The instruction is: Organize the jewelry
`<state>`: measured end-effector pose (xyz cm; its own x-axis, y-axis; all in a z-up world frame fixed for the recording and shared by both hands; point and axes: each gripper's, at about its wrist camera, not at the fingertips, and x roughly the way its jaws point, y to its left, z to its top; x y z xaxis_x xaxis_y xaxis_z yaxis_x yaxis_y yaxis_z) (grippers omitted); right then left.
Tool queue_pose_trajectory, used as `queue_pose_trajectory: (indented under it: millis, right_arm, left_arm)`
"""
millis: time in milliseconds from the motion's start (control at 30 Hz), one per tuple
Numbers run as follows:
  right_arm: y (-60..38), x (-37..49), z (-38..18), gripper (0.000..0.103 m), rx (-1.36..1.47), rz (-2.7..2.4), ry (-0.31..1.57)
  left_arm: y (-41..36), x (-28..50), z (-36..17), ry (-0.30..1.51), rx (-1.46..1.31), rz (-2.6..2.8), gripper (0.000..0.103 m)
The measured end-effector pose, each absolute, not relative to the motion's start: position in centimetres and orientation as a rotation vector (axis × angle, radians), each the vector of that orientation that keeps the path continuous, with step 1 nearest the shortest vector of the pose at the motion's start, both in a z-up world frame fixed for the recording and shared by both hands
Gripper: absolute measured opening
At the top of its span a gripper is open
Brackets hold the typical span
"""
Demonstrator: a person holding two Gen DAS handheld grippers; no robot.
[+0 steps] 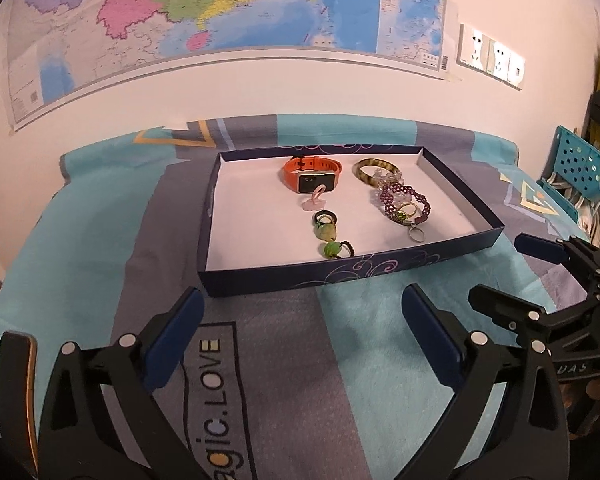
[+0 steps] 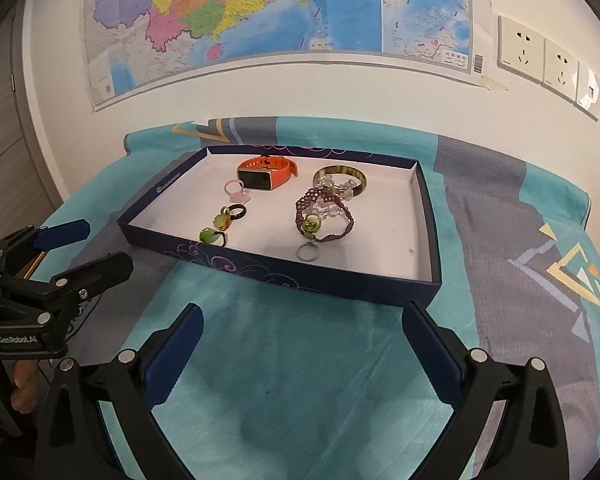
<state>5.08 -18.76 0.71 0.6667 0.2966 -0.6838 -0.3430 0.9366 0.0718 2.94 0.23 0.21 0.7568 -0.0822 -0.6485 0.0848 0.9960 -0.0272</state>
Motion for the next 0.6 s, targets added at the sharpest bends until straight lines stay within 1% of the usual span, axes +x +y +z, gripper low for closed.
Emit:
queue_pose_trajectory:
  millis: [600]
  right_arm:
    - [-18.4, 3.8, 0.4, 0.096, -0.055, 0.378, 0.773]
  left_arm:
    - [0.3, 2.3, -0.1, 0.740, 0.005, -0.046, 0.097]
